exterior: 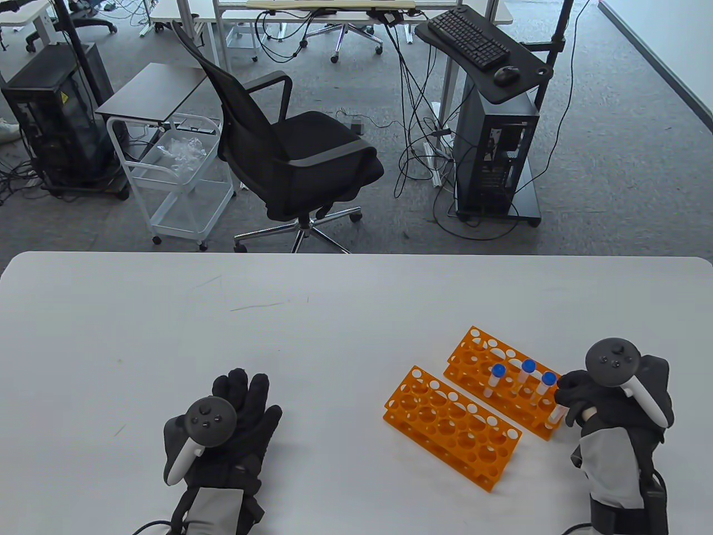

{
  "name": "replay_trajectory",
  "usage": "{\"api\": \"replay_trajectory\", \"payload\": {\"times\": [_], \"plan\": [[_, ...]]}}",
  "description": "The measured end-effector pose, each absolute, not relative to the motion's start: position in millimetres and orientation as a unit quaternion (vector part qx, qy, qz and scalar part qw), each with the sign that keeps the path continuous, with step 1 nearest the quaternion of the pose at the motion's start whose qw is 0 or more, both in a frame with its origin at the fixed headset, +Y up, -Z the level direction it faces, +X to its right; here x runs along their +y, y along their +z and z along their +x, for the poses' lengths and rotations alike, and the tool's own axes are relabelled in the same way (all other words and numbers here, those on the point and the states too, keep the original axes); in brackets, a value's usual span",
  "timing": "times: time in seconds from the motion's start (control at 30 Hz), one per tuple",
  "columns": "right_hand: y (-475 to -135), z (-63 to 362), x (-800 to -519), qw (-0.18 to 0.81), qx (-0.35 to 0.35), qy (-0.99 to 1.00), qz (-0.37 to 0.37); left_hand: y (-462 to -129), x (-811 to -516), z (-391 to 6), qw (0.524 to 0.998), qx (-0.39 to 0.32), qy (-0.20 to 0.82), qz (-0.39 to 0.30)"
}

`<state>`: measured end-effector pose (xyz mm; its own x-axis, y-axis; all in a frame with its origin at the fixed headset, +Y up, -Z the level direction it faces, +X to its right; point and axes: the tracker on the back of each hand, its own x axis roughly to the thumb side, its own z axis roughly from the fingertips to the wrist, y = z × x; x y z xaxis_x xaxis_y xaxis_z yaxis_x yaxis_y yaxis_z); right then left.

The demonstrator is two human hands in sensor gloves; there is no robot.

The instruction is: Transfer 4 test tubes between racks (Right hand only)

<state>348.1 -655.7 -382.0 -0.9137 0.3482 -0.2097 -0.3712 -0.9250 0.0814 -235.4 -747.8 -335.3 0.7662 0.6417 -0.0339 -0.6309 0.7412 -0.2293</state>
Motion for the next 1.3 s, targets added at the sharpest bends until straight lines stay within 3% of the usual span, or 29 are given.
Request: {"api": "replay_trajectory", "payload": {"times": [0.83,1.3], "plan": [[-388,348,-670,0.185,0.094,0.972,-0.107,-335,-747,-236,0.932,-0.025,0.343,-0.112],[-362,356,-622,0.197,-0.134,0.97,-0.05,-335,-745,-237,0.933,-0.025,0.345,-0.103]]}}
